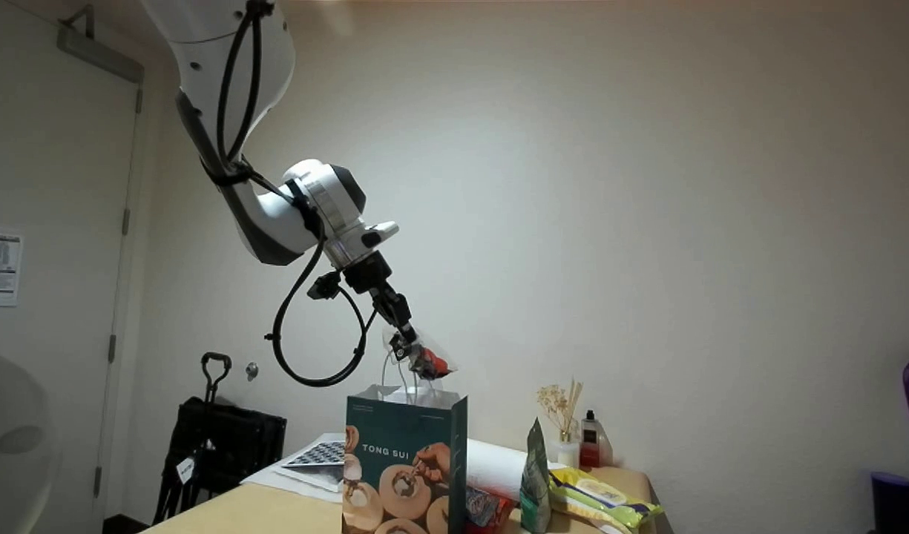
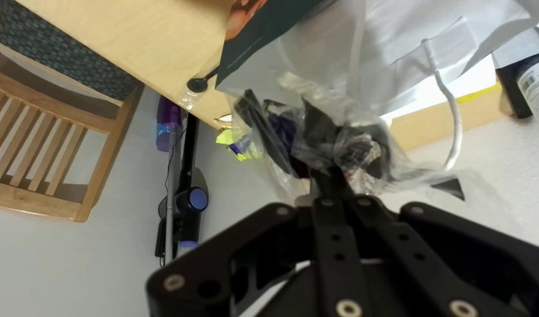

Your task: Pick up the sachet from the table and put it in the bag.

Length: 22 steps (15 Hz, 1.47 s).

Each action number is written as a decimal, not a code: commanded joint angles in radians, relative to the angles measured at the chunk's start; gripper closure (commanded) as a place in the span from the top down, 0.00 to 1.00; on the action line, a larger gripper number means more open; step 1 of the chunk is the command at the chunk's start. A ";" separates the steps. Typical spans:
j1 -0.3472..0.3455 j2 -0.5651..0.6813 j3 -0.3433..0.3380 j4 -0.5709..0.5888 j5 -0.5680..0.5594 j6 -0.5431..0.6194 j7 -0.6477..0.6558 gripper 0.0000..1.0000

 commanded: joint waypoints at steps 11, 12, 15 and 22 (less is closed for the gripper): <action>-0.006 0.018 -0.006 0.042 0.055 -0.029 -0.061 0.72; -0.003 0.012 -0.003 0.045 0.041 -0.038 -0.043 0.77; 0.011 -0.033 0.020 0.055 -0.043 -0.057 0.075 0.96; 0.021 -0.082 0.073 0.093 -0.169 -0.087 0.251 1.00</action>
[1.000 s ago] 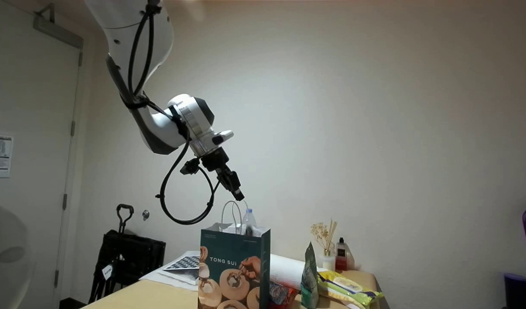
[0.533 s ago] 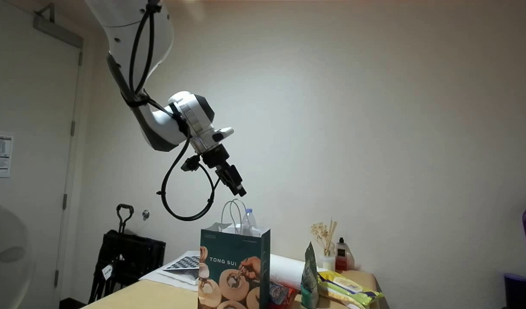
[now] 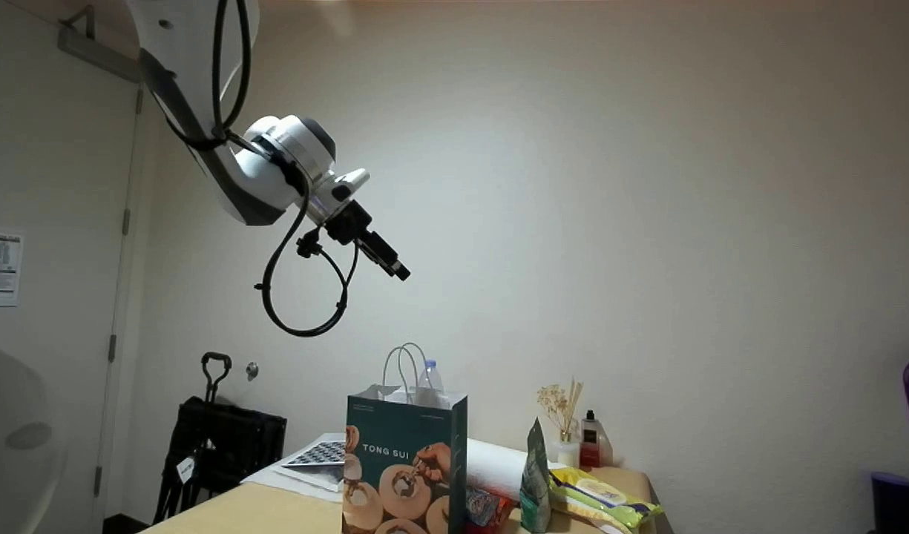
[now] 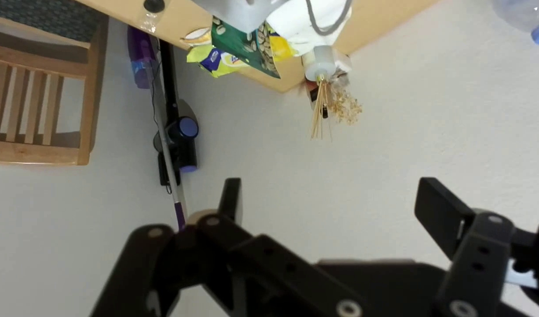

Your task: Pick up the sachet from the table and put it in the bag.

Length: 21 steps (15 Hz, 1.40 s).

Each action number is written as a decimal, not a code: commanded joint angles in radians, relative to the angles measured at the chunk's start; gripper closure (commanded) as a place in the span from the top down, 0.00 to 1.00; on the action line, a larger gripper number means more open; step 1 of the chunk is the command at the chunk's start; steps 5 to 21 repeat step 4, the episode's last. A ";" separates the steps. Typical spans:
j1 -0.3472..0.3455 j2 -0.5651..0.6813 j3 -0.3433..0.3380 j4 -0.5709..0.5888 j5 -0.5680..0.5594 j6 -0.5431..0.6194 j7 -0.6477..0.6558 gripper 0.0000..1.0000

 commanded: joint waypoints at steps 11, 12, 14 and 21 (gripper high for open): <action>-0.001 -0.005 0.003 0.002 0.001 -0.007 0.003 1.00; -0.001 -0.005 0.003 0.002 0.001 -0.007 0.003 1.00; -0.001 -0.005 0.003 0.002 0.001 -0.007 0.003 1.00; -0.001 -0.005 0.003 0.002 0.001 -0.007 0.003 1.00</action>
